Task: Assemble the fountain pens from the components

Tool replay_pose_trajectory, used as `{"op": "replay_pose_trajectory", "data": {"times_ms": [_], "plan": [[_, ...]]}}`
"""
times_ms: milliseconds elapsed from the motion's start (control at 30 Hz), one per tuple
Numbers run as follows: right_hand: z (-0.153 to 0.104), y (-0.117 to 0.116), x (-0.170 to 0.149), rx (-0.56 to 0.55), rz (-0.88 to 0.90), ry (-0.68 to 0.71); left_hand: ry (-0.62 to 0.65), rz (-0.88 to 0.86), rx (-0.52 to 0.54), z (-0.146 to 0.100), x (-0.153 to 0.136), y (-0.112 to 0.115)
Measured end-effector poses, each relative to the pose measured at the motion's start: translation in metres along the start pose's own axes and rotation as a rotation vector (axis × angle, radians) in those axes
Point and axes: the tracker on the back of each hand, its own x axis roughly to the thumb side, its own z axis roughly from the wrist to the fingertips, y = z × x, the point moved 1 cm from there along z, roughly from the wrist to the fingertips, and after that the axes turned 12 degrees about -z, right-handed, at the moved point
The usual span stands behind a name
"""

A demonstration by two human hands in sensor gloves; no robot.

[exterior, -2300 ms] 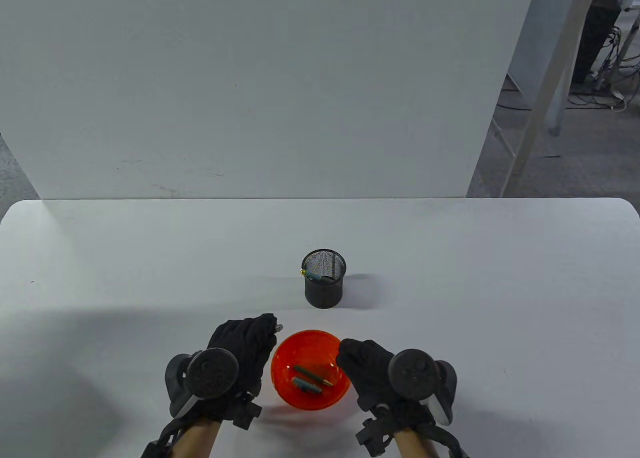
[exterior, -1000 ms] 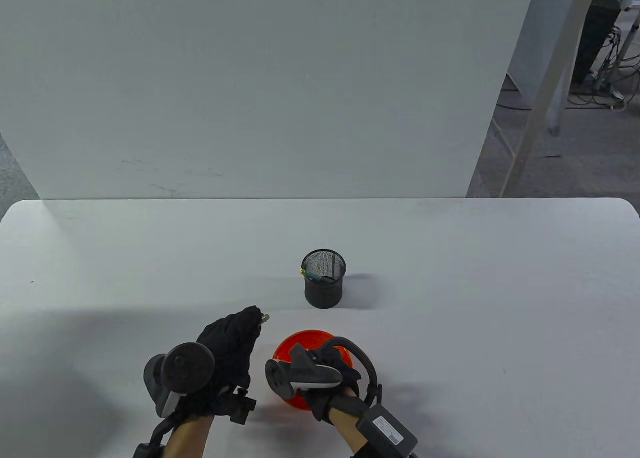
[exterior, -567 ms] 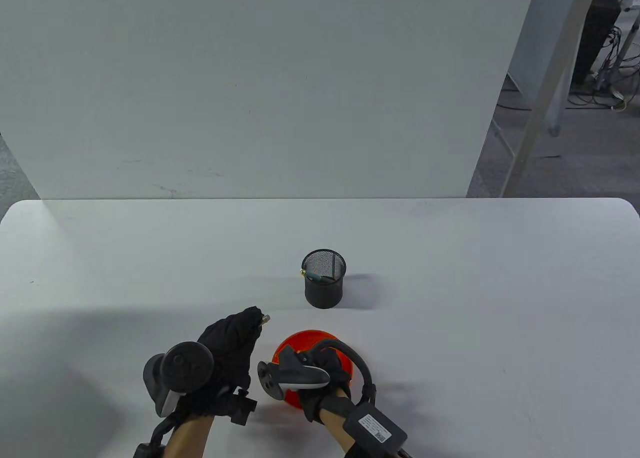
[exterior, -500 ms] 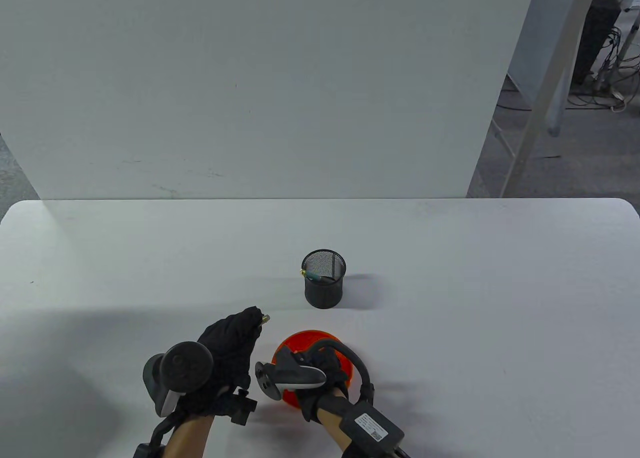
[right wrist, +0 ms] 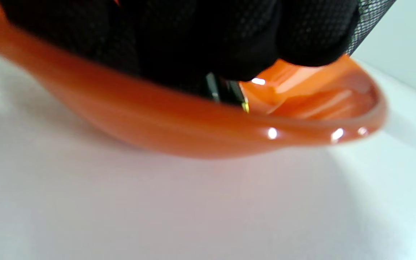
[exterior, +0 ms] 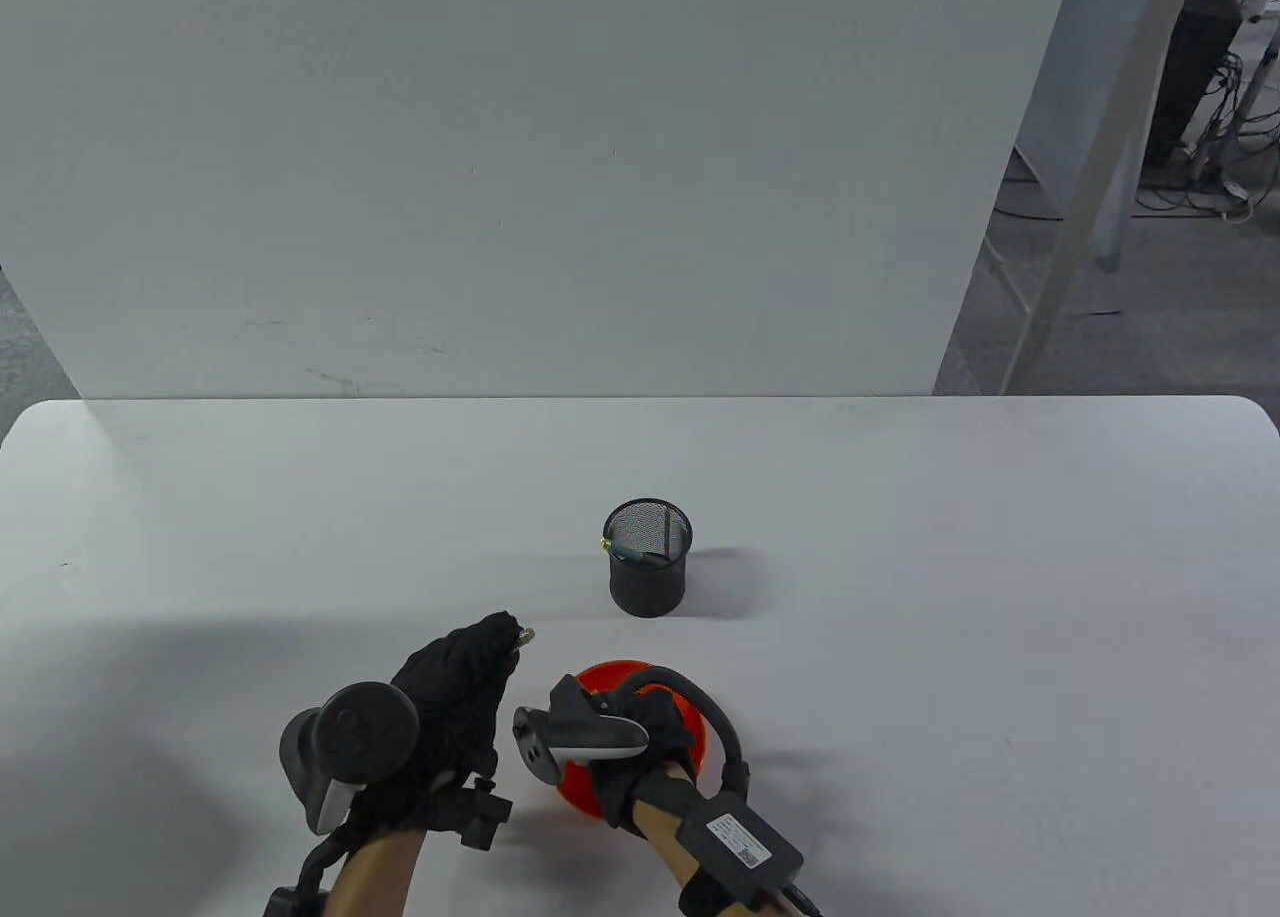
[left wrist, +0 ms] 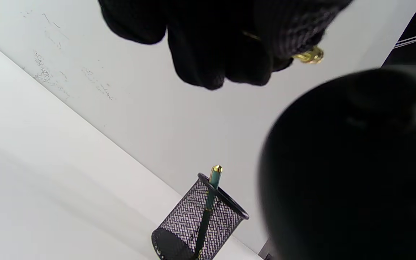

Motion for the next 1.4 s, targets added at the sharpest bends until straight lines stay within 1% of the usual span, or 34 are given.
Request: {"op": "replay_pose_trajectory", "data": {"times_ms": [33, 100, 133, 167, 200, 233, 267, 300, 333, 367, 433, 467, 500, 533, 600, 633, 700, 733, 767, 833, 900, 933, 967, 1033, 1100, 1267, 1400], "plan": [[-0.003, 0.003, -0.003, 0.006, 0.023, 0.001, -0.002, -0.002, 0.001, 0.000, 0.000, 0.000], [-0.009, 0.010, -0.008, -0.049, 0.038, -0.014, -0.004, -0.013, 0.001, -0.001, 0.000, 0.000], [-0.015, 0.015, -0.013, -0.063, 0.059, -0.019, -0.006, -0.023, -0.006, -0.001, 0.000, 0.000], [-0.020, 0.020, -0.018, -0.108, 0.085, -0.032, -0.007, -0.031, -0.012, -0.001, 0.000, 0.001], [-0.028, 0.023, -0.025, -0.128, 0.112, -0.039, -0.011, -0.045, -0.021, -0.001, -0.001, 0.002], [-0.038, 0.027, -0.033, -0.194, 0.164, -0.065, -0.016, -0.063, -0.031, -0.001, -0.001, 0.003], [-0.047, 0.027, -0.041, -0.230, 0.227, -0.081, -0.016, -0.088, -0.041, -0.002, -0.002, 0.004], [-0.054, 0.025, -0.047, -0.242, 0.275, -0.096, -0.014, -0.104, -0.045, -0.003, -0.002, 0.005], [-0.066, 0.018, -0.055, -0.284, 0.374, -0.119, -0.015, -0.145, -0.054, -0.004, 0.000, 0.007], [-0.074, 0.011, -0.059, -0.303, 0.436, -0.136, -0.010, -0.158, -0.061, -0.005, 0.001, 0.009], [-0.086, -0.007, -0.067, -0.379, 0.566, -0.188, 0.009, -0.144, -0.073, -0.005, 0.005, 0.012], [-0.090, -0.014, -0.070, -0.398, 0.613, -0.211, 0.014, -0.136, -0.085, -0.005, 0.006, 0.014], [-0.093, -0.025, -0.075, -0.427, 0.701, -0.217, 0.017, -0.132, -0.094, -0.006, 0.007, 0.016], [-0.096, -0.032, -0.078, -0.414, 0.774, -0.207, 0.014, -0.129, -0.101, -0.006, 0.007, 0.019], [-0.104, -0.038, -0.088, -0.443, 0.888, -0.196, 0.010, -0.114, -0.127, -0.007, 0.007, 0.023], [-0.111, -0.039, -0.094, -0.509, 0.924, -0.227, 0.011, -0.098, -0.135, -0.008, 0.007, 0.025], [-0.117, -0.043, -0.100, -0.601, 0.978, -0.252, 0.010, -0.088, -0.146, -0.008, 0.006, 0.028], [-0.118, -0.045, -0.102, -0.625, 1.020, -0.239, 0.012, -0.090, -0.159, -0.008, 0.007, 0.029], [-0.119, -0.047, -0.101, -0.623, 1.063, -0.208, 0.015, -0.086, -0.167, -0.008, 0.007, 0.030], [-0.118, -0.046, -0.098, -0.620, 1.070, -0.171, 0.027, -0.077, -0.162, -0.009, 0.009, 0.030], [-0.117, -0.039, -0.092, -0.615, 1.030, -0.111, 0.038, -0.083, -0.167, -0.009, 0.011, 0.030], [-0.118, -0.036, -0.090, -0.660, 1.014, -0.121, 0.043, -0.083, -0.168, -0.009, 0.012, 0.031], [-0.119, -0.032, -0.086, -0.681, 0.991, -0.108, 0.049, -0.083, -0.179, -0.009, 0.013, 0.031], [-0.122, -0.027, -0.082, -0.752, 0.965, -0.137, 0.056, -0.073, -0.176, -0.010, 0.014, 0.032], [-0.123, -0.024, -0.079, -0.791, 0.924, -0.187, 0.055, -0.076, -0.184, -0.010, 0.014, 0.032], [-0.122, -0.029, -0.082, -0.784, 0.966, -0.223, 0.046, -0.099, -0.198, -0.010, 0.015, 0.035], [-0.124, -0.030, -0.083, -0.795, 0.950, -0.253, 0.060, -0.092, -0.210, -0.011, 0.018, 0.038]]}}
